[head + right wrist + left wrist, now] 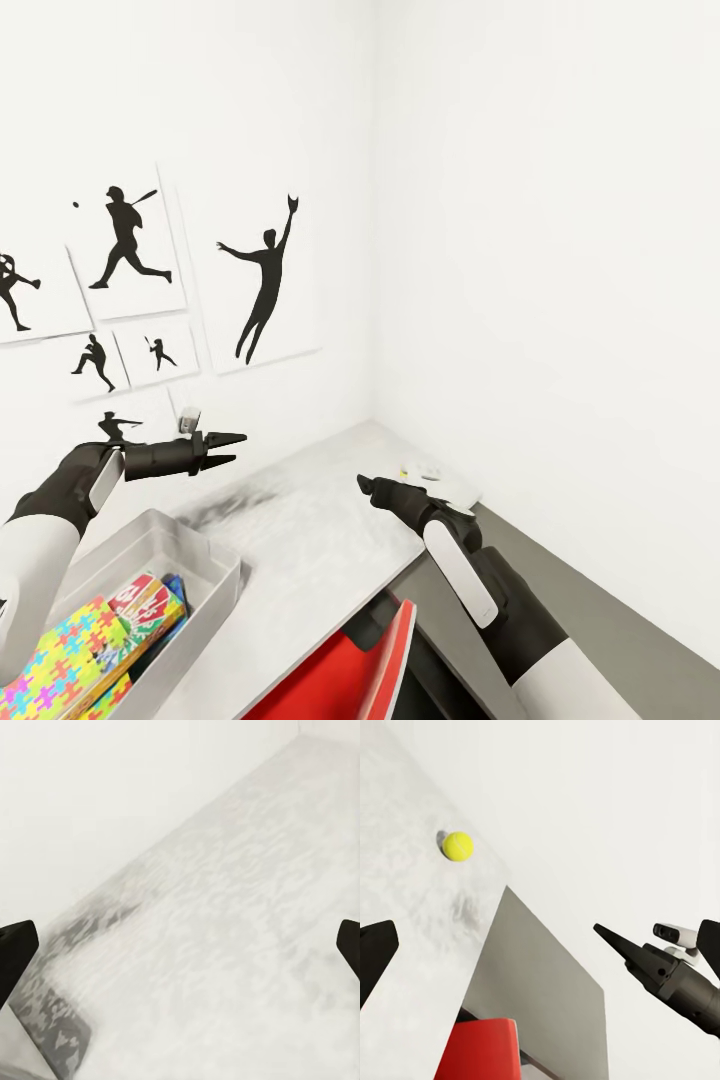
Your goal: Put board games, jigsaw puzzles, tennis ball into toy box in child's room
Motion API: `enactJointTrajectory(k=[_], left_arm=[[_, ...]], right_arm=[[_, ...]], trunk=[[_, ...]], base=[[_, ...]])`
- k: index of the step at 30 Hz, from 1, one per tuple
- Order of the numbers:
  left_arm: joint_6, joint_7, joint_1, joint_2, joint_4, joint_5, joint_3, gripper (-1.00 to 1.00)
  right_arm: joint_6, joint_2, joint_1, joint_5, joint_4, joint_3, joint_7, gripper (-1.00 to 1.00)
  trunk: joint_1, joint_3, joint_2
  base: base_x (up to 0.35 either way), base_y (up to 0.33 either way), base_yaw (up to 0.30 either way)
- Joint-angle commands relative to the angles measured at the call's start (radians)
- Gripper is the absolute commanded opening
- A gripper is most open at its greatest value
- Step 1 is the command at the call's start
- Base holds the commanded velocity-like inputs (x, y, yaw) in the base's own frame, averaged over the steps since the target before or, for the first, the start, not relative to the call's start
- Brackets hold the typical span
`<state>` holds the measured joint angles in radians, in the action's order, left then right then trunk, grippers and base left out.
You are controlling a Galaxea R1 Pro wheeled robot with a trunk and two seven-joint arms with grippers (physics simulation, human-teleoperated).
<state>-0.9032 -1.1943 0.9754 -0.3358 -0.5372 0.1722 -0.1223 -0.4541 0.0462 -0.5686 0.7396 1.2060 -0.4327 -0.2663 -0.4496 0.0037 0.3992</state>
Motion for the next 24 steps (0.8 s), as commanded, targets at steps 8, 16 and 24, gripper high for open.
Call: enactJointTrajectory(k=[8,16,24], left_arm=[[-0.006,-0.005,0.000,0.000,0.000,0.003,0.000,1.00],[-0.006,-0.003,0.000,0.000,0.000,0.003,0.000,1.00],[-0.006,-0.001,0.000,0.001,0.000,0.003,0.001,1.00]], right_arm=[[0.000,0.000,-0.001,0.010,0.001,-0.001,-0.010,1.00],[0.000,0.000,-0.001,0.012,0.001,-0.001,-0.009,1.00],[0.000,0.000,-0.001,0.012,0.001,-0.001,-0.010,1.00]], trunk=[[0.000,0.000,0.001],[0.000,0.000,0.001],[0.000,0.000,0.001]], base=[[0.001,0.000,0.000],[0.000,0.000,0.000],[0.000,0.000,0.000]])
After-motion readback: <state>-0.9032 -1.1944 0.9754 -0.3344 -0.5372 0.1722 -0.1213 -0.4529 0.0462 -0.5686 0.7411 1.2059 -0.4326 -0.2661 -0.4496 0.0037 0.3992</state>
